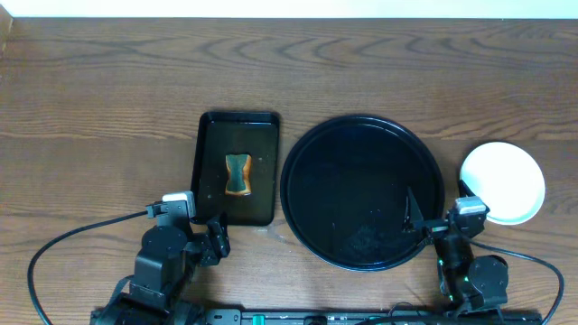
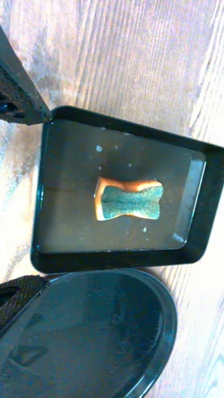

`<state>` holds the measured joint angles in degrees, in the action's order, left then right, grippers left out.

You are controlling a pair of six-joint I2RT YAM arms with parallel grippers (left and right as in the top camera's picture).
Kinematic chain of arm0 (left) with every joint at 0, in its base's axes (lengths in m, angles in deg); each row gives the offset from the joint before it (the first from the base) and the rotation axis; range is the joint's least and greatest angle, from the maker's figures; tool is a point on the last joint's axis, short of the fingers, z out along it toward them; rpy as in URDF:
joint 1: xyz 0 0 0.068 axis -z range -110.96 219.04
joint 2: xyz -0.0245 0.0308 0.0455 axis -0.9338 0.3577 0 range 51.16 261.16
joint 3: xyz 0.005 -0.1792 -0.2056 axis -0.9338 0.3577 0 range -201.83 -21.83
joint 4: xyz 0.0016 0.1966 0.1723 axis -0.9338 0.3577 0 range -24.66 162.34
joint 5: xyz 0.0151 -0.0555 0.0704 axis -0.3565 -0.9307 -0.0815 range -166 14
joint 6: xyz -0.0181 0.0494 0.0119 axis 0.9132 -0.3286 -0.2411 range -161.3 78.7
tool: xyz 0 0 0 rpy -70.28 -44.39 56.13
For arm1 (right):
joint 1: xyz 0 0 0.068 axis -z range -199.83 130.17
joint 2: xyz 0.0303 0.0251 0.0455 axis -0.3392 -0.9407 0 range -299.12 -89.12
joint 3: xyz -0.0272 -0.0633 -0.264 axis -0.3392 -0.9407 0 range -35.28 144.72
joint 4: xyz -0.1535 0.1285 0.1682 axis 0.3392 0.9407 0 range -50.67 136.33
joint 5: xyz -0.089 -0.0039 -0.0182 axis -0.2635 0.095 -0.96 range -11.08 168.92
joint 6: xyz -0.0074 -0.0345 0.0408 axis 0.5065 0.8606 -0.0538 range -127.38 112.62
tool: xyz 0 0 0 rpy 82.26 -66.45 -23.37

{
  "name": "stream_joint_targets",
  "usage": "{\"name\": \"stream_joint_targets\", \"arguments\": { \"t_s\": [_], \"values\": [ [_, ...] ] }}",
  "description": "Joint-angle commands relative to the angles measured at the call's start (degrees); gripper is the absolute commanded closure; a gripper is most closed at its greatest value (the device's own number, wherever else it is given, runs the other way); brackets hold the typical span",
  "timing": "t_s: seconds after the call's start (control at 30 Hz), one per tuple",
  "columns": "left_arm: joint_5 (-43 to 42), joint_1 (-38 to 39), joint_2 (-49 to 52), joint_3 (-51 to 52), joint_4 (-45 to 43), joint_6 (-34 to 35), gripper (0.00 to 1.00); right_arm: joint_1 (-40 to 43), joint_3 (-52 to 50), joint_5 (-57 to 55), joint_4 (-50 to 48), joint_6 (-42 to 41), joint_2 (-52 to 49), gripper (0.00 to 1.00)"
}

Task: Clean dirty plates on tray and stack at the side

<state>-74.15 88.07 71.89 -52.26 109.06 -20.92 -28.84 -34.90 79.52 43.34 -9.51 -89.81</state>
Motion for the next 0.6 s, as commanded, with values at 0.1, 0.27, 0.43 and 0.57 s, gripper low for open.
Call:
{"name": "stream_joint_targets", "arguments": {
  "t_s": [0.1,0.27,0.43,0.57],
  "values": [
    [0.24,0.20,-0.13,0.26,0.17,0.07,0.22,0.15,-0.09,0.96,0.13,3.69,0.39,0.01],
    [0.26,0.20,-0.13,0.26,0.17,0.07,0.22,3.45,-0.09,0.96,0.15,3.69,0.37,0.01],
    [0.24,0.20,-0.13,0.26,0.17,0.07,0.22,3.78,-0.09,0.96,0.15,3.69,0.37,0.01],
    [0.24,0.20,-0.13,0.26,0.17,0.07,0.22,3.78,-0.09,0.96,0.13,3.69,0.37,0.01]
  ]
}}
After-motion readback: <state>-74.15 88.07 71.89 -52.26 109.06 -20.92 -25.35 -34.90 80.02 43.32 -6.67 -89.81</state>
